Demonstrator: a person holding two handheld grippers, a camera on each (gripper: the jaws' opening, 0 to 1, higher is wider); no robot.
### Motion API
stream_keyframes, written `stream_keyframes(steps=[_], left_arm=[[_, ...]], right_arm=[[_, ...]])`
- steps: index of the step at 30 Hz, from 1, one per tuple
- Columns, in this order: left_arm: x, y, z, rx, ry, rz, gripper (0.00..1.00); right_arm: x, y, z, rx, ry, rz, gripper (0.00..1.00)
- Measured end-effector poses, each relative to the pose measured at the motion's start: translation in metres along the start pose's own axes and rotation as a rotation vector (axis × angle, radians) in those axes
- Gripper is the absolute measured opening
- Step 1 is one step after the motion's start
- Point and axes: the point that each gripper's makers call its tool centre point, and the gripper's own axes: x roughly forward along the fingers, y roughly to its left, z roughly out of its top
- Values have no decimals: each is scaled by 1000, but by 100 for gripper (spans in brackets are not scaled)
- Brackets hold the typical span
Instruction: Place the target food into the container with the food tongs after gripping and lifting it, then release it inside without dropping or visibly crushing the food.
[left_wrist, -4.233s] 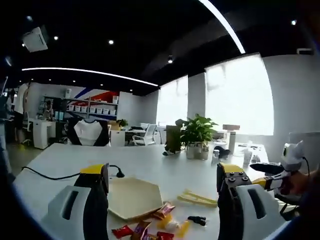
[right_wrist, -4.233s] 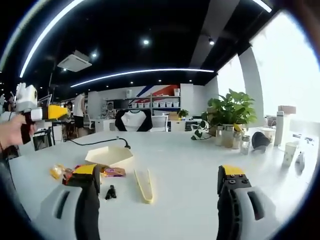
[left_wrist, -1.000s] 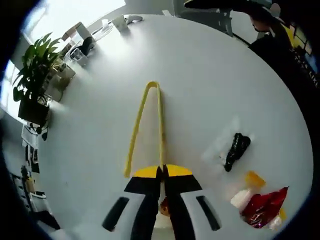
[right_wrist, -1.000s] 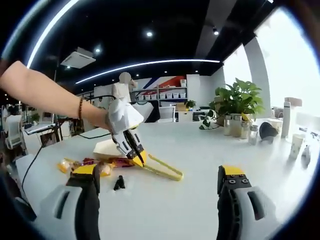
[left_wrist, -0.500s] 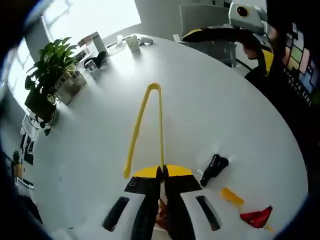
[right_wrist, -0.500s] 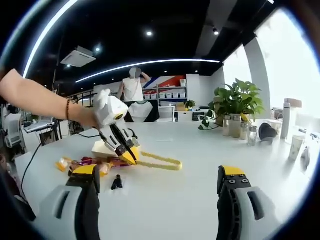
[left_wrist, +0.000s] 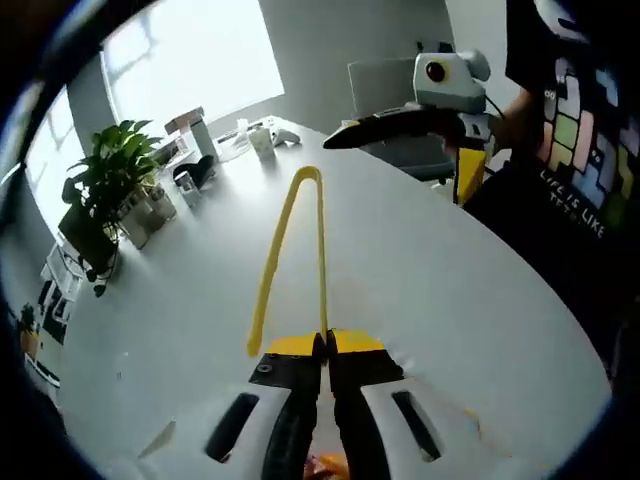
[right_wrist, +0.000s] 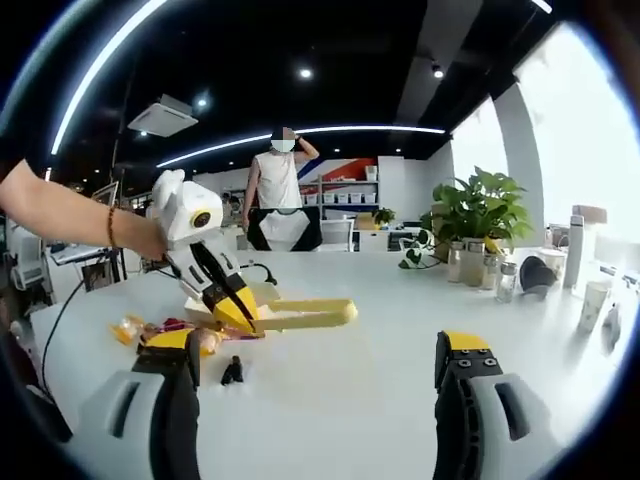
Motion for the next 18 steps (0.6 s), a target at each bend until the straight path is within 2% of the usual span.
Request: stream_keyframes(steps=[5,7,8,10,12,17,18], left_arm=[[-9,-14,17,-12,-89,-24,2],[-13,-17,27,-17,-159,-17,2],[-16,-22,29,-31,-175,-28,2],[-18,-30,39,-46,-237,-45,2],[-18,-38,41,-65,-258,-62,2],[-18,-53,50,-116,-364,-117,2],[-19,-55,54,-136,-410,-125,2]], right_arm=[[1,1,3,18,-14,15,99],[1,7,8,84,-53,61,99],[0,6,10,90,-56,60,99],[0,5,12,74,-62,62,99],[-1,8,17,72,-80,83,99],[-1,16,25,89,-108,129,99],[-2,22,28,96,-105,160,98]])
